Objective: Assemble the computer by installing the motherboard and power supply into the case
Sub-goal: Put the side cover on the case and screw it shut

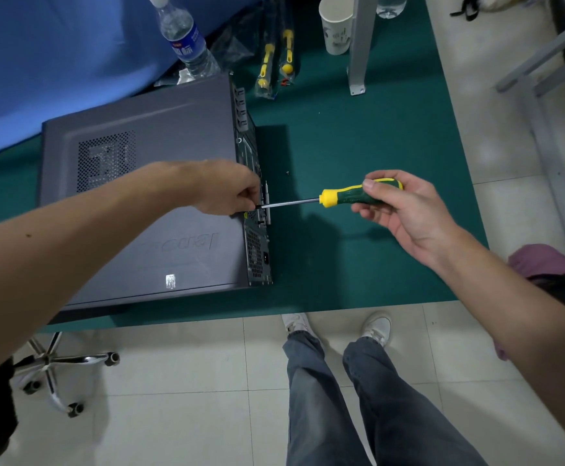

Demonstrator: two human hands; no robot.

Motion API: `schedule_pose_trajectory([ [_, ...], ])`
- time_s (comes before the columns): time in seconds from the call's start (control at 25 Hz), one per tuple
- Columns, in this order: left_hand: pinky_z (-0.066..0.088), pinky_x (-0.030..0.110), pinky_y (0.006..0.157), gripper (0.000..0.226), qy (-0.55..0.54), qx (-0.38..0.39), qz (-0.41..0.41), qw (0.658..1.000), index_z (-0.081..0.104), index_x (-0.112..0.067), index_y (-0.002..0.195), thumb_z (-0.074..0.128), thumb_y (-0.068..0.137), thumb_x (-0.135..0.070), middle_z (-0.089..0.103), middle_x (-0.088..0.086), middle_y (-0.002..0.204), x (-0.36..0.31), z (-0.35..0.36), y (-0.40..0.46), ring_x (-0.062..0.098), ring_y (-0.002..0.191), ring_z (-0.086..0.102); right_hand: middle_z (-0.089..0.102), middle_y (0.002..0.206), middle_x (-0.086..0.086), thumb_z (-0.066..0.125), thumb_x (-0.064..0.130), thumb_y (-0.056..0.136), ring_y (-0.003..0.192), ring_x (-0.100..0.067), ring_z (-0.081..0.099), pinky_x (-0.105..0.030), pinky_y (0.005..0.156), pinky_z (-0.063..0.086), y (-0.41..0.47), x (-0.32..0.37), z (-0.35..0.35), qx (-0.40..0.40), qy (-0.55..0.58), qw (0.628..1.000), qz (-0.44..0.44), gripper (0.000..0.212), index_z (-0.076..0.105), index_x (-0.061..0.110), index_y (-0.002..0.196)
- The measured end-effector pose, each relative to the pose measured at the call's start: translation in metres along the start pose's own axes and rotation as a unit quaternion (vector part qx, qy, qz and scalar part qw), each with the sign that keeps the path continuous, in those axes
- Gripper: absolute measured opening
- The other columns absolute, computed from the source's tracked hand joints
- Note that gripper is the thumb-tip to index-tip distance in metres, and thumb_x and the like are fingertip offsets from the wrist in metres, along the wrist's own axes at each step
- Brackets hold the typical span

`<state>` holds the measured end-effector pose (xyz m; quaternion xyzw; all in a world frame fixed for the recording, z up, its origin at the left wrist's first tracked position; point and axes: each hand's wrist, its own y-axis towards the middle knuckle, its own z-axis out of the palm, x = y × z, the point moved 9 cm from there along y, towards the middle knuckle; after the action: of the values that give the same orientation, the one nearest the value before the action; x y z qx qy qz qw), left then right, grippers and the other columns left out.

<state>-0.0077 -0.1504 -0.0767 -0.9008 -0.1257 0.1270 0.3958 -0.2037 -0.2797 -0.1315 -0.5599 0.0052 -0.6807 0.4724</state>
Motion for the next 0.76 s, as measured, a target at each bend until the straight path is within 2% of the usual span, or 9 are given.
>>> schedule_pose_trajectory([
  [0.12,0.047,0.027,0.072,0.009,-0.009,0.023,0.004,1.000,0.059,-0.025,0.089,0.059,0.097,-0.023,0.069,-0.013,0.080,0.002,0.006,0.002,0.003,0.078,0.061,0.073,0.081,-0.010,0.069,0.005,0.088,0.069,-0.027,0.071,-0.025,0.063,0.056,-0.001,-0.007,0.002,-0.001,0.005,1.000,0.009,0.012,0.065,0.007,0.098],
  [0.24,0.039,0.017,0.061,0.003,-0.053,0.002,0.004,0.999,0.064,-0.024,0.096,0.061,0.097,-0.023,0.061,-0.019,0.071,0.008,0.004,0.004,-0.003,0.068,0.055,0.072,0.082,-0.012,0.067,0.005,0.090,0.070,-0.026,0.071,-0.024,0.064,0.056,-0.001,-0.012,0.000,-0.003,0.025,0.999,0.023,0.010,0.063,0.006,0.099],
  [0.4,0.037,0.006,0.051,0.012,-0.139,-0.025,0.005,0.990,0.063,-0.030,0.088,0.064,0.095,-0.021,0.054,-0.034,0.054,0.014,-0.001,0.002,-0.014,0.055,0.051,0.072,0.089,-0.014,0.067,0.002,0.086,0.076,-0.028,0.072,-0.024,0.069,0.057,-0.004,-0.018,-0.006,0.008,0.045,0.998,0.045,0.018,0.062,0.006,0.103],
  [0.52,0.033,0.012,0.049,0.006,-0.089,-0.026,-0.002,0.996,0.069,-0.026,0.088,0.069,0.092,-0.021,0.053,-0.019,0.051,0.011,0.002,0.004,-0.008,0.054,0.051,0.068,0.094,-0.017,0.067,0.000,0.084,0.076,-0.029,0.071,-0.025,0.071,0.058,-0.005,-0.021,-0.003,0.021,0.034,0.998,0.052,0.020,0.063,0.005,0.102],
  [0.64,0.032,0.019,0.053,0.003,-0.044,-0.027,-0.013,0.999,0.072,-0.024,0.091,0.071,0.090,-0.022,0.053,-0.019,0.064,0.008,0.002,0.006,-0.002,0.060,0.050,0.066,0.095,-0.017,0.065,-0.002,0.085,0.075,-0.029,0.071,-0.026,0.071,0.058,-0.005,-0.021,0.000,0.021,0.029,0.998,0.051,0.018,0.063,0.004,0.102],
  [0.76,0.033,0.019,0.053,0.004,-0.031,-0.031,-0.029,0.999,0.074,-0.025,0.089,0.072,0.088,-0.021,0.055,-0.020,0.068,0.009,0.000,0.007,-0.002,0.064,0.050,0.067,0.096,-0.018,0.064,-0.003,0.087,0.075,-0.029,0.071,-0.026,0.071,0.058,-0.005,-0.025,0.002,0.022,0.029,0.998,0.052,0.017,0.062,0.004,0.103],
])
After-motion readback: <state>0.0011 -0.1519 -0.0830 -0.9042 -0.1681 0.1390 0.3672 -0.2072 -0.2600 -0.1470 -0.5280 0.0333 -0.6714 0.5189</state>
